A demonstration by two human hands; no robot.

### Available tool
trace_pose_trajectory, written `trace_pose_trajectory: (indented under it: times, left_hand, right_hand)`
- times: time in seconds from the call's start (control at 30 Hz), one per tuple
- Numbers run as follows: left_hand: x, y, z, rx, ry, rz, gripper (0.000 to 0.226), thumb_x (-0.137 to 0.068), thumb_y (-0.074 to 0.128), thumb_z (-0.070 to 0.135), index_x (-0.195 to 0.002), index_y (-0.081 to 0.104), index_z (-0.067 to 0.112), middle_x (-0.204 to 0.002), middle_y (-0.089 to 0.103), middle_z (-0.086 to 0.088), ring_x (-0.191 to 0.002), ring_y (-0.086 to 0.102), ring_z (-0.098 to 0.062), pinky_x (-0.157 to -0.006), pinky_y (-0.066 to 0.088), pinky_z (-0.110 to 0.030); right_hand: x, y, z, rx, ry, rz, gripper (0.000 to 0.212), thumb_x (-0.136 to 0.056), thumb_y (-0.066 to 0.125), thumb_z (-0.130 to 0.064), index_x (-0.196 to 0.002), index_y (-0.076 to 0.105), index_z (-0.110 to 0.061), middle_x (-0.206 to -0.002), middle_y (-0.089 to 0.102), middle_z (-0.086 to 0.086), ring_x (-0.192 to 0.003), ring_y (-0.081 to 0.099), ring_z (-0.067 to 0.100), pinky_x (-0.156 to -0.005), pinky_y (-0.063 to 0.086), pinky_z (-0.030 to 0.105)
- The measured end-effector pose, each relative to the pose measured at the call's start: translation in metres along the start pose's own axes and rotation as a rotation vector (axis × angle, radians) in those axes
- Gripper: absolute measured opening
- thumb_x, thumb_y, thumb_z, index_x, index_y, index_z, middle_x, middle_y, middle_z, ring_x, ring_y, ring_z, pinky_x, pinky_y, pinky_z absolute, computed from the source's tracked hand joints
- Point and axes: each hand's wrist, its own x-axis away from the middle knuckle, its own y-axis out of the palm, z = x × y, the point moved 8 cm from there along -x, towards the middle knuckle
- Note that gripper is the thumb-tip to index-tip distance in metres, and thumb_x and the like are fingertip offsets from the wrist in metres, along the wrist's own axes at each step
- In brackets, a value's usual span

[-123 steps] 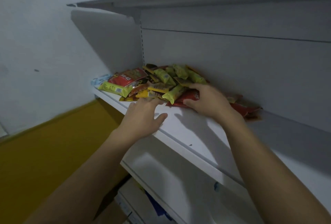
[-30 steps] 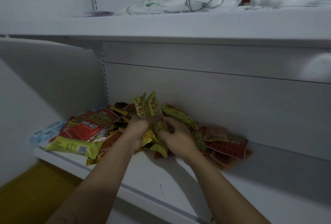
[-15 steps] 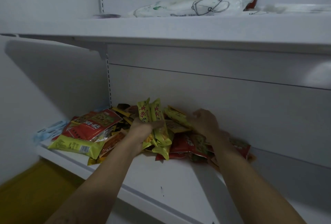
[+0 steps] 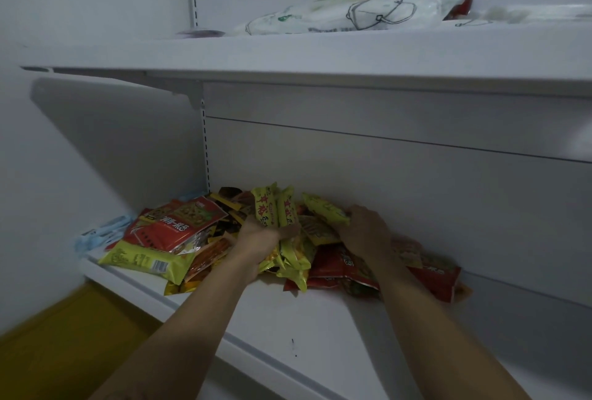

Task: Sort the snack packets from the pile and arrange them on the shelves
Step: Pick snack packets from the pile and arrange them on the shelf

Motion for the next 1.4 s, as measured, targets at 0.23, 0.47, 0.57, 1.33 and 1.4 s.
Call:
trace_pose_trajectory:
  times: [0.23, 0.47, 0.57, 1.33, 1.4]
  left_hand:
    - [0.0, 0.013, 0.01, 0.035, 0.064, -0.039, 0.039, -0.074, 0.086, 0.014, -0.108, 0.068, 0.015, -0.101, 0.075, -0.005, -0.095, 0.071, -0.026, -0.09, 0.056, -0.049]
    - [-0.001, 0.047, 0.014, 0.165, 0.122, -0.134, 0.041, -0.078, 0.082, 0.012, -0.116, 0.064, 0.013, -0.111, 0.073, -0.011, -0.104, 0.068, -0.033, -0.09, 0.055, -0.052]
    - [0.0, 0.066, 0.014, 0.186, 0.109, -0.201, 0.055, -0.067, 0.085, 0.02, -0.117, 0.065, 0.009, -0.11, 0.072, -0.013, -0.105, 0.068, -0.036, -0.09, 0.054, -0.053]
    - [0.082, 0.187, -0.015, 0.156, 0.021, -0.638, 0.031, -0.077, 0.078, -0.001, -0.093, 0.071, 0.024, -0.094, 0.076, 0.0, -0.088, 0.073, -0.017, -0.081, 0.059, -0.04]
    - [0.095, 0.188, -0.018, 0.127, 0.005, -0.638, 0.033, -0.076, 0.08, 0.002, -0.1, 0.07, 0.022, -0.094, 0.076, 0.001, -0.087, 0.073, -0.017, -0.081, 0.059, -0.039]
  right_hand:
    - [0.026, -0.029, -0.014, -0.384, 0.002, 0.05, 0.026, -0.085, 0.068, -0.034, -0.104, 0.068, -0.017, -0.09, 0.066, -0.003, -0.08, 0.058, 0.016, -0.069, 0.046, 0.029]
    - [0.053, -0.029, -0.003, -0.732, 0.106, -0.053, 0.017, -0.084, 0.072, -0.026, -0.088, 0.057, -0.021, -0.082, 0.058, -0.01, -0.066, 0.054, -0.004, -0.048, 0.038, 0.013]
    - [0.065, -0.034, 0.001, -0.8, 0.121, -0.034, 0.028, -0.086, 0.069, -0.025, -0.11, 0.055, -0.028, -0.1, 0.064, -0.006, -0.083, 0.061, 0.001, -0.054, 0.043, 0.015]
    - [0.193, -0.071, 0.098, -0.921, 0.442, 0.475, 0.053, -0.095, 0.061, -0.015, -0.139, 0.046, -0.04, -0.099, 0.075, 0.002, -0.09, 0.072, 0.016, -0.074, 0.056, 0.028]
    - [0.205, -0.074, 0.104, -0.954, 0.478, 0.481, 0.06, -0.091, 0.068, -0.016, -0.143, 0.043, -0.034, -0.107, 0.071, 0.003, -0.09, 0.072, 0.016, -0.068, 0.056, 0.026]
